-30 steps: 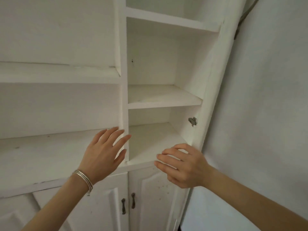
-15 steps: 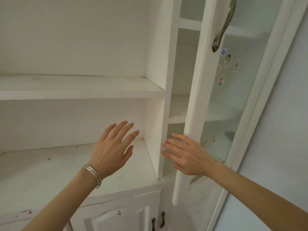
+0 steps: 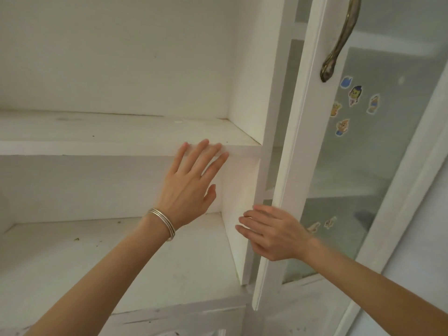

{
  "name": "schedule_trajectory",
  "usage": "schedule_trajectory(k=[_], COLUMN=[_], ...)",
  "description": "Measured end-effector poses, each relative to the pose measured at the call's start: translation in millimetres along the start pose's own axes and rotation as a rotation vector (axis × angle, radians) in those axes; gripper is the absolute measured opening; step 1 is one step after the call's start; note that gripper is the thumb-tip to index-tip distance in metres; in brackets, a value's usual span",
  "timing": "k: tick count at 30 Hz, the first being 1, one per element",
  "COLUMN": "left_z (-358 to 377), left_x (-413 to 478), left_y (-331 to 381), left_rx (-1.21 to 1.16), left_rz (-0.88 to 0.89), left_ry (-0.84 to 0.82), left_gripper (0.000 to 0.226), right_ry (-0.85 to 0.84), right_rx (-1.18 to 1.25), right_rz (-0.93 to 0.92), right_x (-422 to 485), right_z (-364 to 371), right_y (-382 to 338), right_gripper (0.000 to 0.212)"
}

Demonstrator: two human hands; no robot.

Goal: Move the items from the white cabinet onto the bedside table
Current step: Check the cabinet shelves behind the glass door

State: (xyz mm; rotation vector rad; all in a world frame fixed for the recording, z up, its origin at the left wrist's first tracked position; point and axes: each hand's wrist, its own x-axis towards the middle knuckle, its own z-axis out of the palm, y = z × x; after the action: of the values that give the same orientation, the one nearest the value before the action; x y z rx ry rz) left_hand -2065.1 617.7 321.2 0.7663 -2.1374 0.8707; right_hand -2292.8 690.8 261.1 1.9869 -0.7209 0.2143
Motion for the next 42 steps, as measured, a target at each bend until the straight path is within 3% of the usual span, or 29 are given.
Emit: schedule_trajectory(k=[9, 20, 42], left_z=[18.6, 23.0, 12.4], left_x=[16.4, 18.3, 22.3], left_y=[7.8, 12.9, 24.2], left_rx=[0.055, 0.038, -0.029], left_rz=[-0.072, -0.115, -0.199], left_ry=[0.115, 0.219, 0.134], left_gripper=[0.069, 0.06, 0.058], right_ry=[0.064, 0.077, 0.056], right_rx=[-0.004, -0.008, -0.044], right_rz=[0.011, 0.052, 0.065], right_x=[3.9, 6.2, 9.8], right_z=[17.2, 27.6, 28.4], right_y=[3.6, 5.2, 8.0], right_gripper=[0.026, 0.023, 0.023])
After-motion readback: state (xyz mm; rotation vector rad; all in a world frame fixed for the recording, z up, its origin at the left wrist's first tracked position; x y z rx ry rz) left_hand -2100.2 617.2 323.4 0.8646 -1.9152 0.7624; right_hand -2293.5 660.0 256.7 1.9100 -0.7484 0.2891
